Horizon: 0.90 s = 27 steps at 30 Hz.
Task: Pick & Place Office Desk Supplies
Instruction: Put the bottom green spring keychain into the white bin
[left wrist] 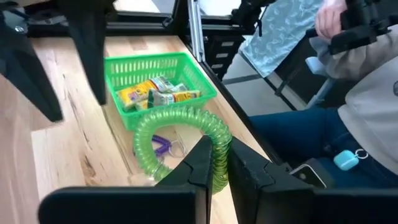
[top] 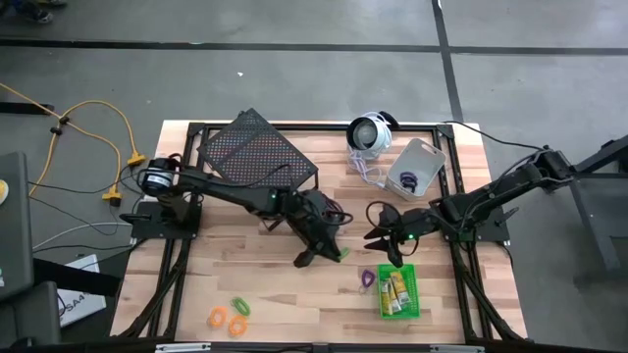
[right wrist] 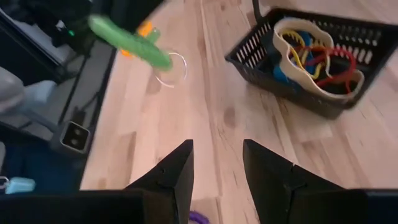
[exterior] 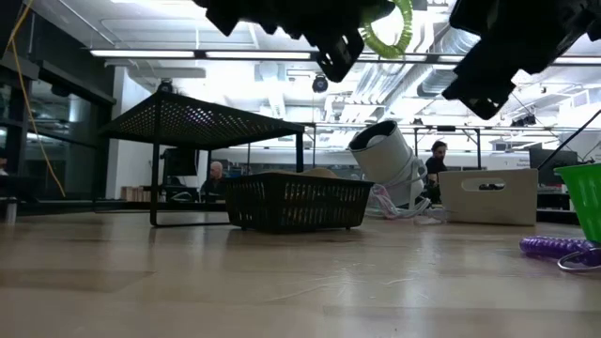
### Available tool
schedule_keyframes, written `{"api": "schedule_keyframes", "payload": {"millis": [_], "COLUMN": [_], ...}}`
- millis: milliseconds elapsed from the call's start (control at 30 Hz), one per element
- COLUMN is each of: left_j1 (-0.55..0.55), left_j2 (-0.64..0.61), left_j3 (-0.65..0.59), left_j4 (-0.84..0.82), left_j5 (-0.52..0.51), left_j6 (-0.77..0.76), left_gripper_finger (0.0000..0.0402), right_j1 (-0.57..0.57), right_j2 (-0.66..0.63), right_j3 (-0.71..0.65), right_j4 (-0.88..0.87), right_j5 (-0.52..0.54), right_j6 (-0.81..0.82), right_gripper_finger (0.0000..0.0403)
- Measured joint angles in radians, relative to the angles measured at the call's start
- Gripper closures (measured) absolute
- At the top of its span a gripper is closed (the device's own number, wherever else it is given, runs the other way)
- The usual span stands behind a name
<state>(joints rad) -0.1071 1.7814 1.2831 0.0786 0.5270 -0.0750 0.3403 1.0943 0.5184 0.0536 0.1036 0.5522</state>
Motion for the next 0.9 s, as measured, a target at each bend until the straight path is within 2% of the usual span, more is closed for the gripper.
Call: {"api": "schedule_keyframes", "payload": {"millis": [300,467,633,900], "left_j1": [0.007,0.006,0.009,0.038], "left_j2": [0.001,0.001,0.001,0.001], "left_j3": [0.000,0.000,0.000,0.000], "left_j4": [0.069,0.108,0.114,0.113], "left_j5": [-0.002,-0.013,-0.127,-0.191], "left_j6": [0.000,-0.001,0.000,0.000], "left_gripper_finger": [0.0376,0.0376,0.0376,0.0376], "right_j1": [0.000,-0.001,-0.001,-0.001], "right_j2": [0.000,0.000,0.000,0.000], "right_j3": [0.000,0.000,0.000,0.000], "right_j4": [0.046,0.059,0.097,0.158], "right_j5": [0.006,0.114,0.220,0.244], "right_j6": [0.000,-0.033,-0.124,-0.210], "right_gripper_finger": [0.0277,0.0277,0.0277,0.0277]}}
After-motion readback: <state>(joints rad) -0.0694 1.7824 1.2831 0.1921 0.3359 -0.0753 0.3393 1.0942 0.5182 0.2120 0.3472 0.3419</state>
